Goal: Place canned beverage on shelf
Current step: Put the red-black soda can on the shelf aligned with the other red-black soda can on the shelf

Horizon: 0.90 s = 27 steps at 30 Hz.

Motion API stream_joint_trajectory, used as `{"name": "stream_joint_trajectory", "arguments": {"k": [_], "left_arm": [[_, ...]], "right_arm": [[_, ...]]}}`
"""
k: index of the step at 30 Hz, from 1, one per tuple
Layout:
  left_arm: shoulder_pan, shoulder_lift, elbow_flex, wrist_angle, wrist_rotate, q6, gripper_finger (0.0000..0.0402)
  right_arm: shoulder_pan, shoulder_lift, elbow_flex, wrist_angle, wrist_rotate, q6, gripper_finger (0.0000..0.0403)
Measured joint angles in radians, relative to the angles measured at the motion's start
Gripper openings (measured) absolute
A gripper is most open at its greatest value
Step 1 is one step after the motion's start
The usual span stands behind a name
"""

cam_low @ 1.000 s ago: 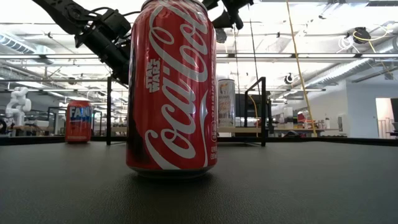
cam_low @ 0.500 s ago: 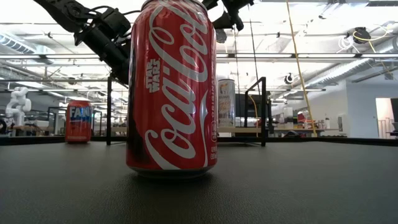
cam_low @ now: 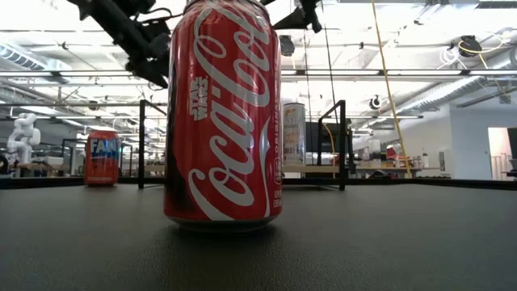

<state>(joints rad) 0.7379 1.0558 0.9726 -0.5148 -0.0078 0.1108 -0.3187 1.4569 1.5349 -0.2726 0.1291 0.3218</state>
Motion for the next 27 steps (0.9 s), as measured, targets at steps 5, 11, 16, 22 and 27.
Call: {"name": "stream_joint_trajectory", "arguments": {"k": [5,11,16,22,27], "left_arm": [[-0.003,-0.087,0.0,-0.074,0.023,-0.072,0.0365],[-0.109,-0.169,0.0,-0.07,0.096,-0.09,0.0354],[-0.258,-0.171,0.0,-0.065,0.096,-0.089,0.0326],[-0.469,-0.146,0.0,0.004,-0.003,-0.149,0.0309],[-0.652,-0.132,0.0,0.022,-0.109,-0.232,0.0308]], "right_arm": [[0.004,-0.042,0.0,-0.175,-0.03,0.0,0.0318],[0.082,-0.024,0.0,-0.316,-0.203,-0.042,0.0318],[0.179,0.001,0.0,-0.289,-0.26,-0.048,0.0318],[0.285,0.054,0.0,-0.303,-0.261,0.008,0.0318],[0.395,0.077,0.0,-0.309,-0.22,0.048,0.0318]]}}
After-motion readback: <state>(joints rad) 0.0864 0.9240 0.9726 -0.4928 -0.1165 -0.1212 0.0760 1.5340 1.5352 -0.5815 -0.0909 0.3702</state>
